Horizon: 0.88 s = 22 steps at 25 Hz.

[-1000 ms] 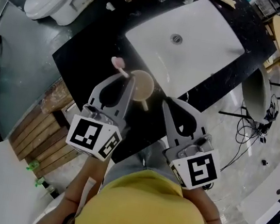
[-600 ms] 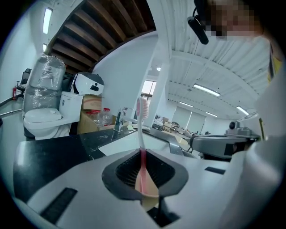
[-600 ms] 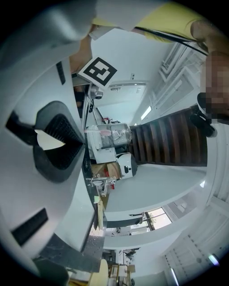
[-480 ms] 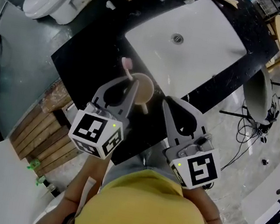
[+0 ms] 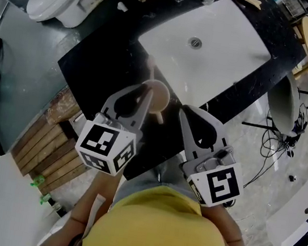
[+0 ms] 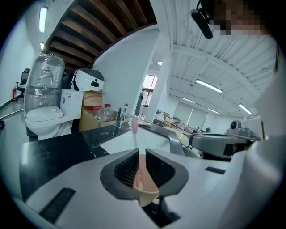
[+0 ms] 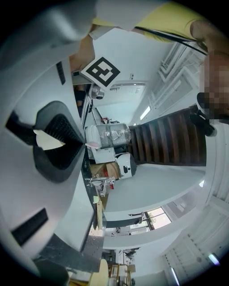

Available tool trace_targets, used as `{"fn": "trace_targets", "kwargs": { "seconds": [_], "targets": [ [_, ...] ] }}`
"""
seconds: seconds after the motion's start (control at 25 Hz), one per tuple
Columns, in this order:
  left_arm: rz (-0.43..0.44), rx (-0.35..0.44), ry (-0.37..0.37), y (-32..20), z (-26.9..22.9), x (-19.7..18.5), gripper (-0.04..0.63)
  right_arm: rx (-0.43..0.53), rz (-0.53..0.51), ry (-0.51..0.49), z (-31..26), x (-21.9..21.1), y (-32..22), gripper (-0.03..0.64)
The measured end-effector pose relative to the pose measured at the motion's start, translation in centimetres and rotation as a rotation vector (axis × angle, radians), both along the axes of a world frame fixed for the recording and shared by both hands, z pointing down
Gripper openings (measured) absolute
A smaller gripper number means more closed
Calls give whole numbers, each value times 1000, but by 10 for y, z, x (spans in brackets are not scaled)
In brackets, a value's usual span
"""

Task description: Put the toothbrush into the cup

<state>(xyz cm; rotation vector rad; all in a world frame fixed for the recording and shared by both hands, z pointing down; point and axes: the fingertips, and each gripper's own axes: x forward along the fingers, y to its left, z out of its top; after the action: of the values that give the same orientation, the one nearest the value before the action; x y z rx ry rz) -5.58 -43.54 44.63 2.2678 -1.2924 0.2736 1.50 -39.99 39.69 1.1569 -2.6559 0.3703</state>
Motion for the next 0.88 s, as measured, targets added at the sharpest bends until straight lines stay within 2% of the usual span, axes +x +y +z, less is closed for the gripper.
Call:
{"fn": "trace_targets", "kwargs": {
  "seconds": [0.2, 0.4, 0.56, 0.72, 0.88],
  "targets": [
    [-29, 41, 6, 5, -13, -7, 41, 4, 6, 0, -2, 1, 5, 15],
    [-72, 130, 27, 19, -36, -17, 41, 32, 2, -7, -10, -5, 17, 15],
    [-64, 216, 59, 40, -64, -18, 40, 71, -3, -10, -25, -10, 33, 15],
    [-61, 274, 63, 68, -84, -18, 11, 112, 0, -15, -42, -14, 57, 15],
    [-51, 327, 59, 104, -105, -18, 9, 151, -1, -24, -58, -20, 87, 15]
  ]
}}
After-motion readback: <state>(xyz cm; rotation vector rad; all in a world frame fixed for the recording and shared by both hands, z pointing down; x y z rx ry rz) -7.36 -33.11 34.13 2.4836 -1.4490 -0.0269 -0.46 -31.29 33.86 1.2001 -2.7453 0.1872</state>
